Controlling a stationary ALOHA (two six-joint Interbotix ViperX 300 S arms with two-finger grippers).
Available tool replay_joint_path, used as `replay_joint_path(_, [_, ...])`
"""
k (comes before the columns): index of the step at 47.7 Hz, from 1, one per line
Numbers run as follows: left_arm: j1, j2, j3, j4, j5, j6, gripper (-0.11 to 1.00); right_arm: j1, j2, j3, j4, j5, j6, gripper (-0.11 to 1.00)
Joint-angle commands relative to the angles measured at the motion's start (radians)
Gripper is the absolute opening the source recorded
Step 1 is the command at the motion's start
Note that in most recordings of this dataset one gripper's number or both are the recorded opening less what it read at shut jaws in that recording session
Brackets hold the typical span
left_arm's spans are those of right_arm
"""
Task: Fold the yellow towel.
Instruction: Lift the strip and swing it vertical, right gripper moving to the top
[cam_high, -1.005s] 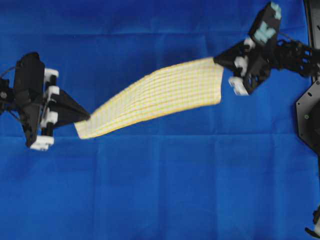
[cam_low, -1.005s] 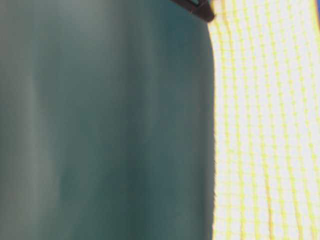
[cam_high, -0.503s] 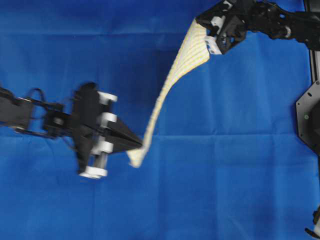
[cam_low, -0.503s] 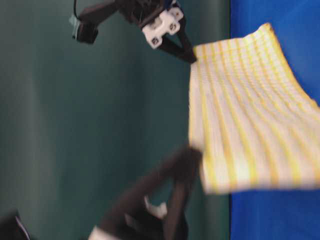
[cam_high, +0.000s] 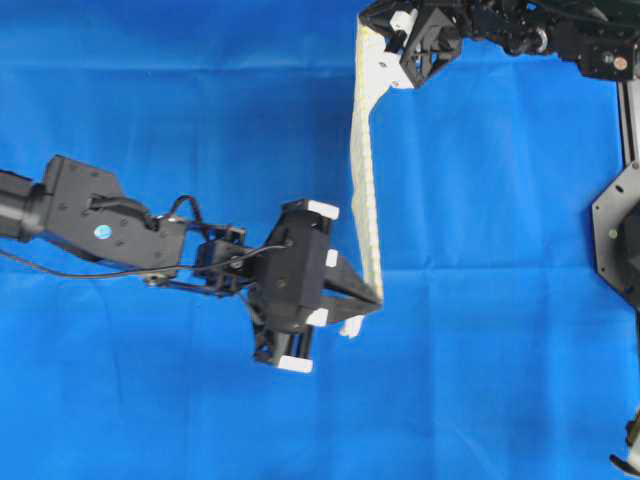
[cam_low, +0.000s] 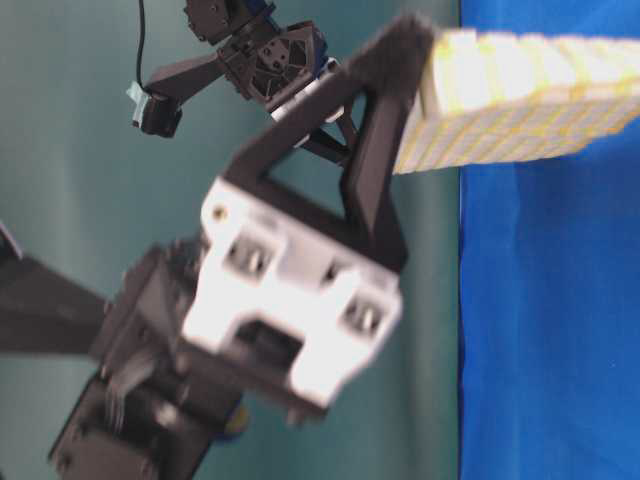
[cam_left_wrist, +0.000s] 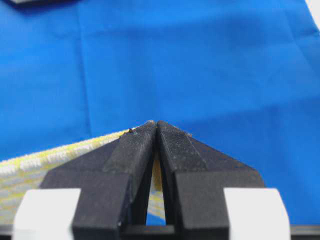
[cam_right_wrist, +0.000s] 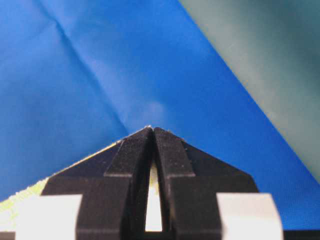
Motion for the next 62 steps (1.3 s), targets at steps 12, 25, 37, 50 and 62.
replay_joint_path(12, [-0.018, 0.026, -0.078, 0.005, -0.005, 0.011, 0.02, -0.029, -0.012, -0.032, -0.005, 0.003, -0.011, 0.02])
replay_joint_path(25, [-0.006, 0.066, -0.120, 0.003, -0.026, 0.011, 0.02, -0.034, -0.077, 0.017, -0.005, 0.017, -0.020, 0.02])
replay_joint_path(37, [-0.002, 0.117, -0.164, 0.005, -0.038, 0.012, 0.02, -0.035, -0.114, 0.049, -0.005, 0.035, -0.021, 0.02])
replay_joint_path(50, [0.000, 0.087, -0.089, -0.003, -0.044, -0.002, 0.02, -0.008, -0.025, -0.032, -0.005, 0.055, -0.028, 0.02])
replay_joint_path(62, [-0.008, 0.008, 0.075, -0.006, -0.124, -0.077, 0.02, 0.040, 0.126, -0.166, -0.006, 0.054, -0.028, 0.02])
